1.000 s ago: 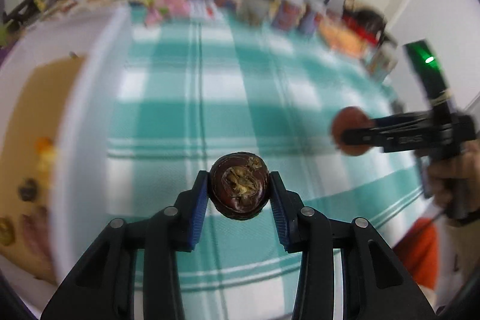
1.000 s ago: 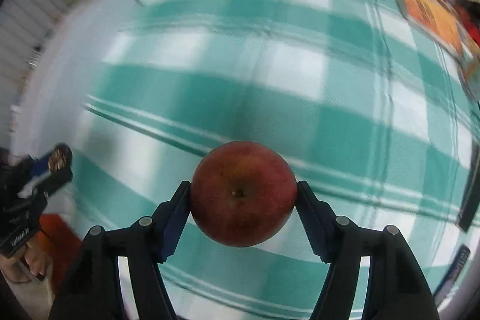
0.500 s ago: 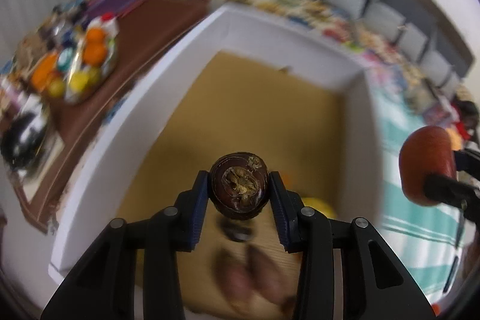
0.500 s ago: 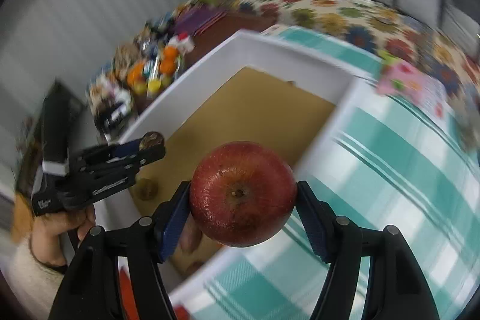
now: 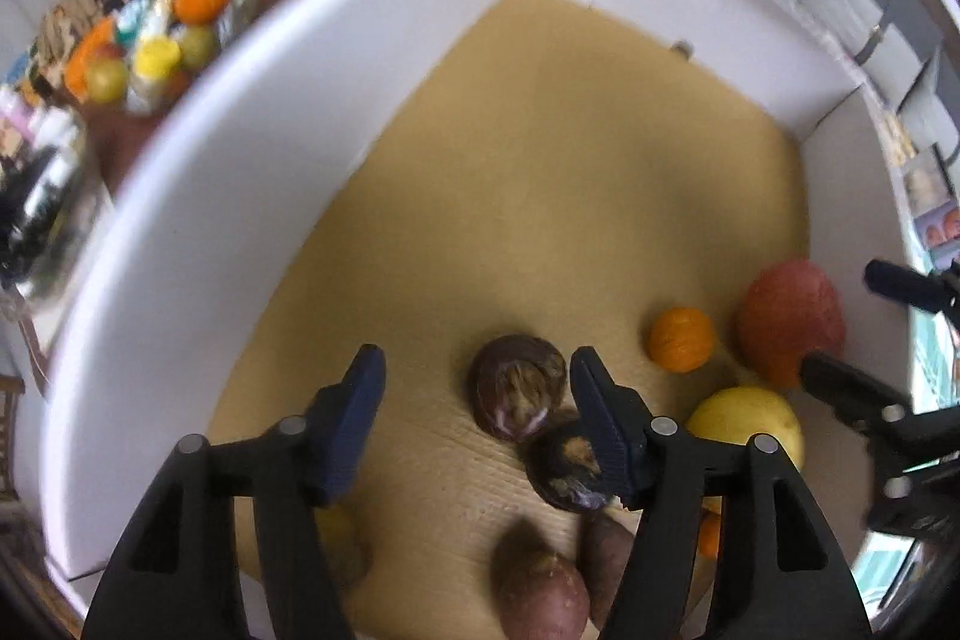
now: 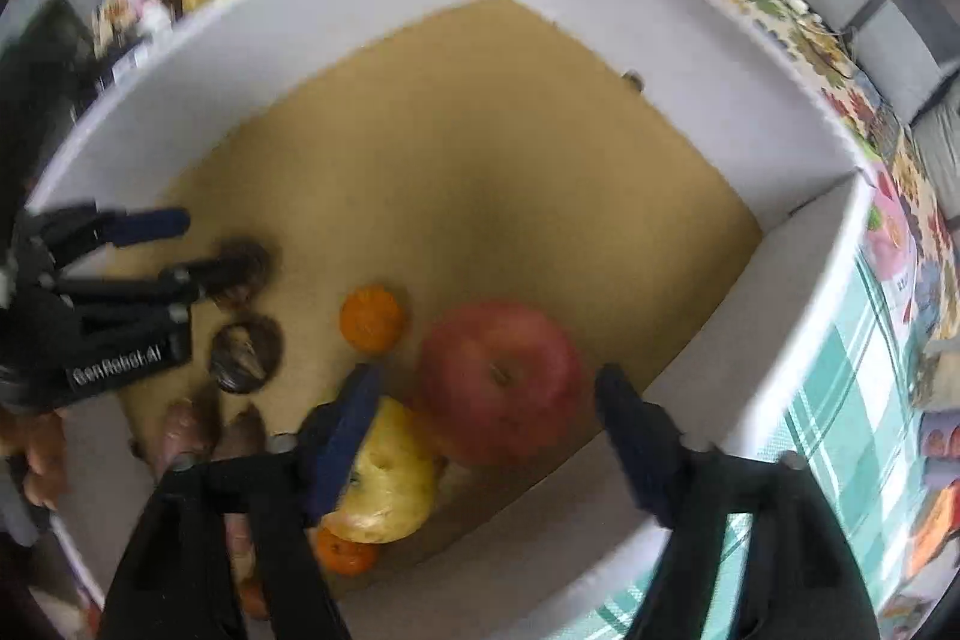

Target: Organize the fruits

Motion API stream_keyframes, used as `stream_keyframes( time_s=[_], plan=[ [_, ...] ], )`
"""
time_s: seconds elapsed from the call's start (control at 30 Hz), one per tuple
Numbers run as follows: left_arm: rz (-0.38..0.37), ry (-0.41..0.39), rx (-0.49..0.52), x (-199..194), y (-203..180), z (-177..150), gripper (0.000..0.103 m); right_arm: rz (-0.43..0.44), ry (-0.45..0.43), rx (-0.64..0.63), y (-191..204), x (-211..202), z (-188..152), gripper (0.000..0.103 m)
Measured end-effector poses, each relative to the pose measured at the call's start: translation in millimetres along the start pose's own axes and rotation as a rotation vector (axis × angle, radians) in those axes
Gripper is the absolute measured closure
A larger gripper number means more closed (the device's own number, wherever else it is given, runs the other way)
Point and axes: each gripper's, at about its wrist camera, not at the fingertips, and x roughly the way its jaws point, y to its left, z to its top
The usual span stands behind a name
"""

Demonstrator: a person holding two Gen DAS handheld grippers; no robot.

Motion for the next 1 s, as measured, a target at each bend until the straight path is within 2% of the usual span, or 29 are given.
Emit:
stream_keyframes(
  time_s=[0.03,0.1,0.17,0.2,0.33,0.37,0.5,0.63,0.67,0.7,0.8,0.83,0.93,1.0],
  plan=[
    [-0.003,-0.037,0.006,-13,0,-3,0.035,0.008,-0.041,0.019,-6,-19,-3,0.014],
    [-0.006,-0.123,0.025,-42,-3,-11,0.024,0.014,-0.099,0.045,-14,-51,-9,0.012],
    [0.024,-0.224,0.052,-76,-9,-24,0.015,0.005,-0.145,0.069,-16,-82,-17,0.001],
    [0.052,-0.28,0.069,-97,-14,-35,0.014,0.002,-0.169,0.08,-15,-98,-23,0.0],
    [0.122,-0.373,0.089,-143,-28,-69,0.011,0.019,-0.222,0.104,4,-136,-49,0.0],
    [0.11,-0.377,0.074,-148,-29,-75,0.011,0.028,-0.227,0.113,10,-142,-59,0.0],
    [-0.04,-0.33,-0.022,-159,-21,-104,0.011,0.061,-0.258,0.14,34,-148,-106,0.0],
    [-0.139,-0.343,-0.15,-171,-2,-127,0.011,0.058,-0.256,0.136,56,-140,-129,0.0],
    [-0.112,-0.322,-0.14,-172,-1,-129,0.011,0.046,-0.252,0.125,60,-140,-133,0.0],
    [-0.038,-0.317,-0.092,-174,-5,-132,0.011,0.035,-0.248,0.116,65,-139,-135,0.0],
    [0.192,-0.4,-0.027,-184,-15,-137,0.011,0.02,-0.25,0.107,75,-142,-139,0.0],
    [0.209,-0.418,-0.028,-188,-15,-140,0.011,0.02,-0.25,0.103,79,-143,-140,0.0],
    [0.186,-0.459,-0.025,-199,-13,-144,0.011,0.016,-0.246,0.101,85,-146,-141,0.0],
    [0.219,-0.48,-0.035,-204,-13,-147,0.011,0.017,-0.249,0.104,87,-149,-140,0.0]
  ],
)
